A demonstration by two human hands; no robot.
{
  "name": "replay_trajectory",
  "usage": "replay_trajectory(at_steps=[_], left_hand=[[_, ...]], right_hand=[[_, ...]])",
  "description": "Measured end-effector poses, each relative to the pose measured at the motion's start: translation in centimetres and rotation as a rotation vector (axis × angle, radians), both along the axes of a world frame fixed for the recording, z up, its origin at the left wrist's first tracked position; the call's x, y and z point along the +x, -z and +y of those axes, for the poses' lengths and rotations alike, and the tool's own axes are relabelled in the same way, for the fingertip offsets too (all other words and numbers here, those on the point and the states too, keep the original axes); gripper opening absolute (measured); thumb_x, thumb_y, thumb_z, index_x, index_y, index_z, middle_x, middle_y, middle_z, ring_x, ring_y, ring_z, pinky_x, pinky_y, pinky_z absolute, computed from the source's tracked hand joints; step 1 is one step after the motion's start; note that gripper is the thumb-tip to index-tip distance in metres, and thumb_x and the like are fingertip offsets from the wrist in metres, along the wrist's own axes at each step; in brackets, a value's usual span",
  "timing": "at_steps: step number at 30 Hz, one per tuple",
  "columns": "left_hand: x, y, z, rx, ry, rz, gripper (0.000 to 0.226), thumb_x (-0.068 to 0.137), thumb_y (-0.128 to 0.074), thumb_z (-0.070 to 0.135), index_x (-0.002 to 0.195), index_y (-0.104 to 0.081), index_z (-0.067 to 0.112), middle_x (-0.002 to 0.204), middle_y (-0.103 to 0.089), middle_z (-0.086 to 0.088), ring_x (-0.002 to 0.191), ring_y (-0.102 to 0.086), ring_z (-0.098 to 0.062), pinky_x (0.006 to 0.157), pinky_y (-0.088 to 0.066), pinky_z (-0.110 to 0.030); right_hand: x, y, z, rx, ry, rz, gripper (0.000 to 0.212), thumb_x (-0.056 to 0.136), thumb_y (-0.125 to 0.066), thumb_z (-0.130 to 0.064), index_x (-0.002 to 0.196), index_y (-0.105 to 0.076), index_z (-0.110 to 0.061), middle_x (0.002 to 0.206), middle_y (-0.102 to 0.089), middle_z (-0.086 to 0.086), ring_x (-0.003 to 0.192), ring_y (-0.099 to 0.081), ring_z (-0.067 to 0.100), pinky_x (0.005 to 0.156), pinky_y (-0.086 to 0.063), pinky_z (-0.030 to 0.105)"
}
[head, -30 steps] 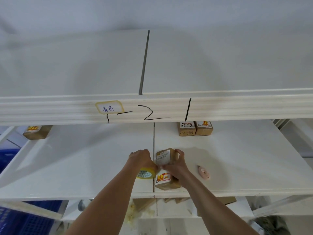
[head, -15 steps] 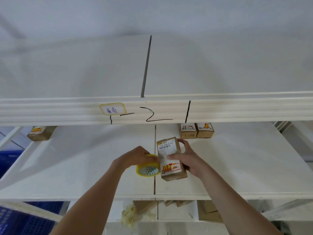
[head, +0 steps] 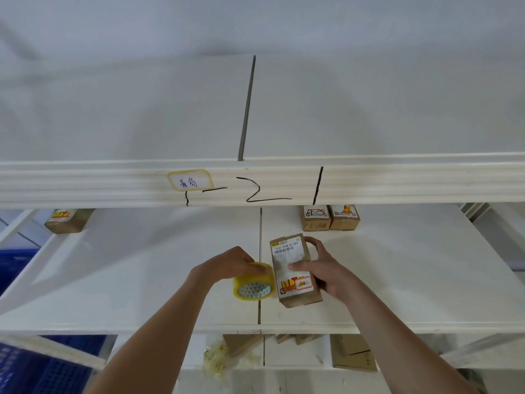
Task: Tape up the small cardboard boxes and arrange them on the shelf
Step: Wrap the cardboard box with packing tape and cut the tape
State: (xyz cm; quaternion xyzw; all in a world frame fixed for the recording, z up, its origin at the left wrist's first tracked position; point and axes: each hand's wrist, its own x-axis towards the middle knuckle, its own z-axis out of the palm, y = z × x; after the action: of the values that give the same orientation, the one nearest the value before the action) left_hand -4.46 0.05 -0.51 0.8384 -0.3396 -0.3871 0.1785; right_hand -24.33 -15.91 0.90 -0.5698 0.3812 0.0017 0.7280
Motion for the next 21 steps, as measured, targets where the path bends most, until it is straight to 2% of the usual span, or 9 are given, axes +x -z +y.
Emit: replay_trajectory(at_steps=[3,5,8,12,21], left_hand=[[0.5,0.3,0.1,0.05,0.016,-0.088,0.049,0.074,-0.071,0.072,0.078,-0.07,0.023,0.081,-0.071,0.003,0.08,-0.071,-0.014,0.072,-0.056,-0.026],[0.4,0.6,0.3,0.058,0.009,-0.092,0.051,0.072,-0.07,0.076,0.075,-0.067,0.025,0.079,-0.069,0.005,0.077,-0.07,-0.012,0.066,-0.054,-0.022],[0.4,0.8,0.0,0.02,-0.007,-0.042,0.053,0.071,-0.071,0.077,0.073,-0.067,0.024,0.074,-0.068,0.006,0.072,-0.069,-0.01,0.064,-0.051,-0.021],[0.3,0.6,-0.4,0.038,0.021,-0.05,0.054,0.072,-0.069,0.078,0.073,-0.066,0.024,0.076,-0.067,0.005,0.075,-0.069,-0.012,0.069,-0.053,-0.023],[-0.3,0.2,-0.7,0.009,0.052,-0.03,0.053,0.074,-0.065,0.08,0.075,-0.068,0.027,0.076,-0.071,0.01,0.074,-0.071,-0.01,0.064,-0.051,-0.02]], right_hand=[[-0.1,0.0,-0.4,0.03,0.016,-0.035,0.089,0.071,-0.088,0.002,0.133,-0.043,-0.045,0.113,-0.074,0.012,0.088,-0.077,0.033,0.067,-0.062,0.041],[-0.1,-0.1,-0.6,0.033,0.01,-0.053,0.088,0.071,-0.087,0.002,0.131,-0.045,-0.047,0.112,-0.075,0.012,0.089,-0.077,0.034,0.066,-0.062,0.04],[-0.3,0.2,-0.9,0.086,0.023,-0.081,0.086,0.072,-0.086,0.002,0.128,-0.047,-0.051,0.107,-0.077,0.011,0.093,-0.076,0.036,0.068,-0.062,0.042],[-0.5,0.9,-0.6,0.184,0.034,-0.126,0.087,0.07,-0.087,0.0,0.128,-0.049,-0.051,0.109,-0.076,0.014,0.098,-0.074,0.039,0.069,-0.062,0.045],[-0.3,2.8,1.4,0.415,0.141,-0.224,0.068,0.076,-0.08,-0.007,0.134,-0.056,-0.032,0.122,-0.072,0.016,0.109,-0.07,0.041,0.076,-0.061,0.051]])
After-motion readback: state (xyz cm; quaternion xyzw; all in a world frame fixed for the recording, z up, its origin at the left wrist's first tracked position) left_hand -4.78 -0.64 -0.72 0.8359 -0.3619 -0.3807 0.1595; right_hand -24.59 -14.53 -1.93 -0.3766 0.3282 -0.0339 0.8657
